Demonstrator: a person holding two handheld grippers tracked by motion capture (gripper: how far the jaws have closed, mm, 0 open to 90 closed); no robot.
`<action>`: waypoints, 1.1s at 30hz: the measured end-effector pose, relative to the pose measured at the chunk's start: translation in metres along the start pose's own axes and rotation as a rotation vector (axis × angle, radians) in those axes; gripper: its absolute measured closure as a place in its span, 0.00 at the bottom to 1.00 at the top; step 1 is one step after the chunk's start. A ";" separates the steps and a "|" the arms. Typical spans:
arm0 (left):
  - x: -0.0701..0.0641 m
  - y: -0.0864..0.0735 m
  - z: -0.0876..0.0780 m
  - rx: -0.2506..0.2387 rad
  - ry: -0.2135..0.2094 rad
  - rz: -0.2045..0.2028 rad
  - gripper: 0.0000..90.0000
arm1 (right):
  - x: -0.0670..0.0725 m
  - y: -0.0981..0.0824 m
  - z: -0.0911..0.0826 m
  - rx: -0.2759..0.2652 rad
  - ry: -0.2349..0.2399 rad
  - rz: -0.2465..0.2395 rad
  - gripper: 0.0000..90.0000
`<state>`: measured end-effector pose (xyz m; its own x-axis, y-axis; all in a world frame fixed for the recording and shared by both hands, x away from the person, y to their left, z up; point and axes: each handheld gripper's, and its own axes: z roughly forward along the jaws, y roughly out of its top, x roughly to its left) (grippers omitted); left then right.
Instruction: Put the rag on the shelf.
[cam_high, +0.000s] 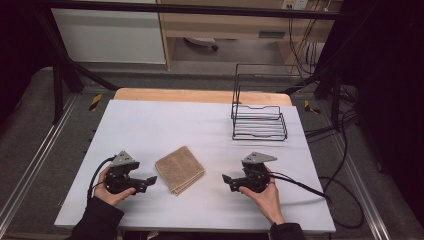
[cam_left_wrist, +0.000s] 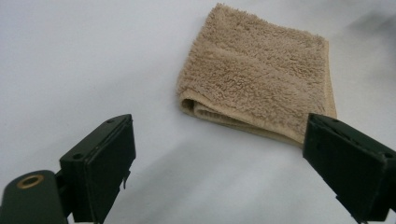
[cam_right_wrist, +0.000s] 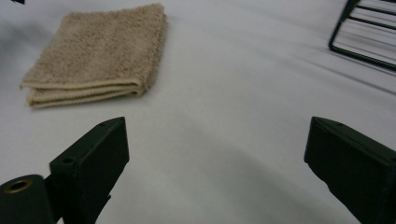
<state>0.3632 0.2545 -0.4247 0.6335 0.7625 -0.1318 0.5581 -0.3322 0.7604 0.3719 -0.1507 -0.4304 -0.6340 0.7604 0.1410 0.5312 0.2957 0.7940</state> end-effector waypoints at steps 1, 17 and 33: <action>0.001 0.000 0.000 -0.004 0.000 -0.002 0.10 | 0.000 0.000 0.000 0.000 0.000 0.000 0.12; 0.013 -0.005 -0.002 -0.009 0.011 -0.016 0.10 | 0.035 0.026 0.062 0.051 0.037 0.017 0.36; 0.013 -0.005 -0.002 -0.013 0.016 -0.009 0.11 | 0.045 0.022 0.083 0.098 0.064 0.099 0.77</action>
<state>0.3674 0.2667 -0.4284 0.6198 0.7742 -0.1284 0.5563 -0.3180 0.7677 0.4017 -0.0617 -0.4561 -0.6086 0.7513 0.2554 0.6430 0.2782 0.7136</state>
